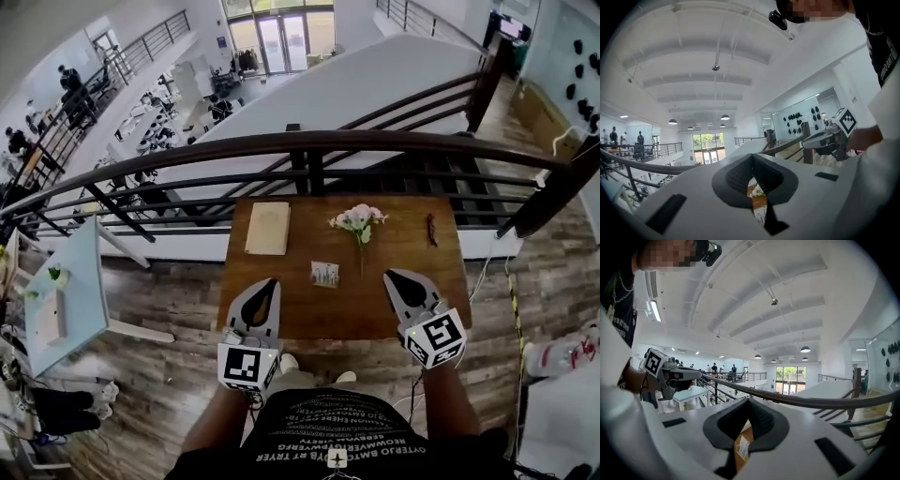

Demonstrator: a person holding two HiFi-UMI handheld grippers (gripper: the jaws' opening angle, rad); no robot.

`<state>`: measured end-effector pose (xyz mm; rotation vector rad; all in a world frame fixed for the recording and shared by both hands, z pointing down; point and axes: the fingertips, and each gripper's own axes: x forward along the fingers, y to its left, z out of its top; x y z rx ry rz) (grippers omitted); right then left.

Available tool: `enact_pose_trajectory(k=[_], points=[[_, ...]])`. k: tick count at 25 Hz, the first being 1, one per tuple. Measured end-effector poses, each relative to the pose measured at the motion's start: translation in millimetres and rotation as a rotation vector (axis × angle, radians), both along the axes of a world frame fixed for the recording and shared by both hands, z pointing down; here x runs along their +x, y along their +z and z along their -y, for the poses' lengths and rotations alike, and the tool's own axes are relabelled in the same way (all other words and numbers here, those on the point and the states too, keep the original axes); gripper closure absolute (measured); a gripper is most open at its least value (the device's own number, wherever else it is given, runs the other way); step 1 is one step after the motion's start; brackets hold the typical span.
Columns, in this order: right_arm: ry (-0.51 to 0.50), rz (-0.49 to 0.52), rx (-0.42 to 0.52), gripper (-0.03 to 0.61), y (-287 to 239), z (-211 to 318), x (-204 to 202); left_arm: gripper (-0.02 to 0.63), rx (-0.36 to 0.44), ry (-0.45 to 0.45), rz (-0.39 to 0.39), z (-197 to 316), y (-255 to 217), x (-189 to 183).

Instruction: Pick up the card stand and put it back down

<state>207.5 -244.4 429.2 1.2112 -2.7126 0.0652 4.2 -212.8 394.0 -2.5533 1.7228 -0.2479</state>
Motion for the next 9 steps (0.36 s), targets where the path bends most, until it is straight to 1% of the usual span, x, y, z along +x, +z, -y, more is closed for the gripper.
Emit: enact_pose_trajectory(k=[4,9], points=[[0.035,-0.009,-0.036,0.565,12,-3,-8,0.591,-0.023,0.044,-0.006,2,13,-5],[0.066,-0.025,-0.056,0.565,20,1,-29,0.591,-0.024,0.059,-0.015,16,19,-33]])
